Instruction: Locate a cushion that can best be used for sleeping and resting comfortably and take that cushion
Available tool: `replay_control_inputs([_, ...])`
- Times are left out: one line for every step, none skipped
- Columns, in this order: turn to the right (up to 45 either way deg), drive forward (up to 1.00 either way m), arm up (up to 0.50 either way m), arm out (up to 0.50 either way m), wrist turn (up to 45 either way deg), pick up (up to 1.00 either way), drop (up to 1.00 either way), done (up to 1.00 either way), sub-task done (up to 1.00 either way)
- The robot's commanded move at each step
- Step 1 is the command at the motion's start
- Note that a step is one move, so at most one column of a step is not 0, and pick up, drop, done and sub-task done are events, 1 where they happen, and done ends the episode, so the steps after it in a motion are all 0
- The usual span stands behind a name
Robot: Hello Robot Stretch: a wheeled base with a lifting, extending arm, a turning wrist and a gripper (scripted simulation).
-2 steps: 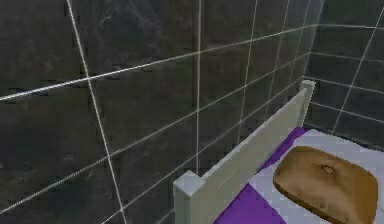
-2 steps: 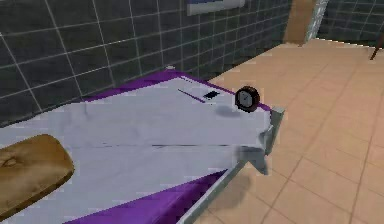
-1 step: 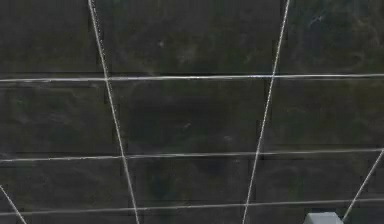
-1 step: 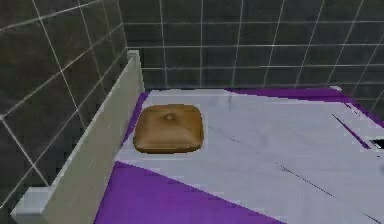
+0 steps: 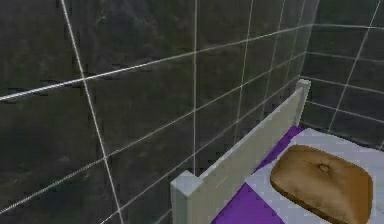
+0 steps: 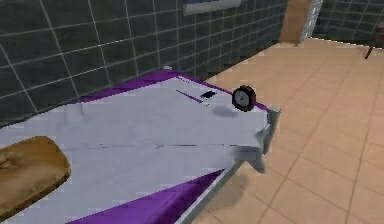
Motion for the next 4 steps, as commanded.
replay_control_inputs([45.0, 0.0, 0.0, 0.0, 0.0, 0.0, 0.0, 0.0, 0.0])
replay_control_inputs([45.0, 0.0, 0.0, 0.0, 0.0, 0.0, 0.0, 0.0, 0.0])
replay_control_inputs([3.0, 0.0, 0.0, 0.0, 0.0, 0.0, 0.0, 0.0, 0.0])
replay_control_inputs([0.0, 0.25, 0.0, 0.0, 0.0, 0.0, 0.0, 0.0, 0.0])
